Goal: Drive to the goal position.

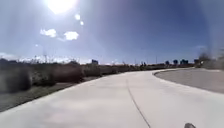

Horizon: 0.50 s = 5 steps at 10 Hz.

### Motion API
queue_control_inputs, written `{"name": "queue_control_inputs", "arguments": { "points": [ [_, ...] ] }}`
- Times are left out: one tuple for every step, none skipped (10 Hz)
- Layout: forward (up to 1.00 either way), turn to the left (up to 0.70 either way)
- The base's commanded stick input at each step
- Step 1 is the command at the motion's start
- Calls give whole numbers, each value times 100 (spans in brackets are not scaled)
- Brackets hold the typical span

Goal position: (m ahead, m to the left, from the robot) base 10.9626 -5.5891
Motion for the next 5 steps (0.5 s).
{"name": "queue_control_inputs", "arguments": {
  "points": [
    [100, -7],
    [100, -15],
    [100, -21],
    [100, -27],
    [100, -32]
  ]
}}
